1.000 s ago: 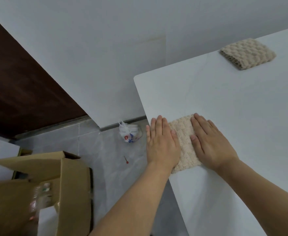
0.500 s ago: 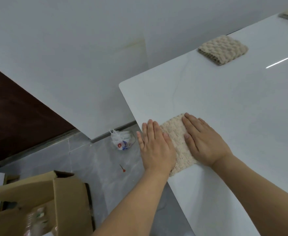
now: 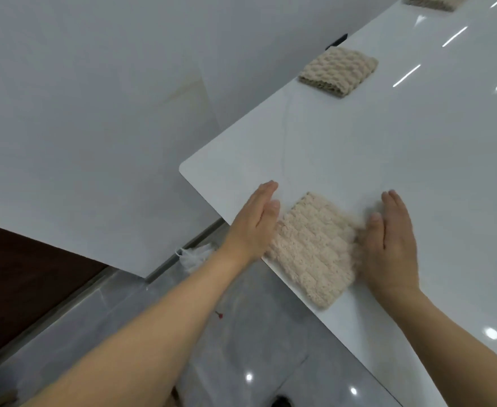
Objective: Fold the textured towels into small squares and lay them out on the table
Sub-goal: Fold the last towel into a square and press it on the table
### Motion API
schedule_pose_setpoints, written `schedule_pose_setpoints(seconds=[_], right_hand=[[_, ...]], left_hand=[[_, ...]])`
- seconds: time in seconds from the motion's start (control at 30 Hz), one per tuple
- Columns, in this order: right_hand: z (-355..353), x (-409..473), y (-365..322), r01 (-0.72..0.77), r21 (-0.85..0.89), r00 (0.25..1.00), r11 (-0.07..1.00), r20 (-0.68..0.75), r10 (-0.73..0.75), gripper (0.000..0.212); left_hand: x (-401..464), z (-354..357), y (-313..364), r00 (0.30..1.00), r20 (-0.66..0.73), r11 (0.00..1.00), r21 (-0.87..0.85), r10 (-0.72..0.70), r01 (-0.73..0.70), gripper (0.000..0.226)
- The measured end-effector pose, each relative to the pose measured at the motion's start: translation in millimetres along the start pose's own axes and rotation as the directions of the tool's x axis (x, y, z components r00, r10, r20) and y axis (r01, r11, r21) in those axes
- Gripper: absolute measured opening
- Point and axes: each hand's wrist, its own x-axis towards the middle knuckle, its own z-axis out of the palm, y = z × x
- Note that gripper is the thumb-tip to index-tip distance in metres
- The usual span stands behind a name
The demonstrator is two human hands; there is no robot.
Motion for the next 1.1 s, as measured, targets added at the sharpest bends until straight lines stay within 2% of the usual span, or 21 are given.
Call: schedule_pose_setpoints(seconds=[0.1,0.23,0.37,0.47,0.6,0.73,0.83,0.9,0.93,1.0,1.1], right_hand=[[8,-20,-13,-0.165,0.209,0.97,0.964,-0.14,0.197,0.048],[27,-46,-28,-0.178,0.36,0.943,0.916,-0.203,0.263,0.051],[37,-51,-32,-0.169,0.368,0.942,0.914,-0.212,0.259,0.053],[38,-48,-32,-0.176,0.354,0.946,0.919,-0.198,0.257,0.057],[39,-47,-34,-0.173,0.331,0.953,0.928,-0.183,0.243,0.059],[40,-46,-33,-0.153,0.271,0.965,0.95,-0.168,0.203,0.06],[41,-46,-32,-0.129,0.187,0.976,0.974,-0.148,0.158,0.061],[41,-43,-31,-0.114,0.043,0.984,0.993,-0.134,0.119,0.062],[41,-42,-30,-0.11,-0.064,0.988,0.992,-0.12,0.102,0.062],[38,-38,-26,-0.1,-0.291,0.994,0.952,-0.067,0.084,0.064],[28,-33,-15,-0.047,-0.512,0.997,0.858,0.028,0.072,0.067]], left_hand=[[24,-5,3,0.988,0.133,0.988,-0.14,0.08,-0.061,0.042],[35,1,7,0.96,0.245,0.959,-0.275,0.137,-0.066,0.043],[39,3,3,0.933,0.324,0.923,-0.384,0.155,-0.02,0.051],[39,7,3,0.916,0.37,0.92,-0.393,0.157,0.0,0.054],[39,8,5,0.919,0.357,0.908,-0.419,0.169,-0.004,0.055],[39,8,6,0.904,0.386,0.926,-0.376,0.182,-0.026,0.055],[36,8,7,0.894,0.397,0.952,-0.29,0.209,-0.093,0.049],[36,9,5,0.881,0.399,0.967,-0.108,0.253,-0.229,0.045],[37,10,3,0.865,0.413,0.946,0.021,0.286,-0.323,0.045],[42,9,-4,0.816,0.471,0.839,0.247,0.334,-0.486,0.048],[46,6,-13,0.785,0.496,0.707,0.397,0.371,-0.585,0.052]])
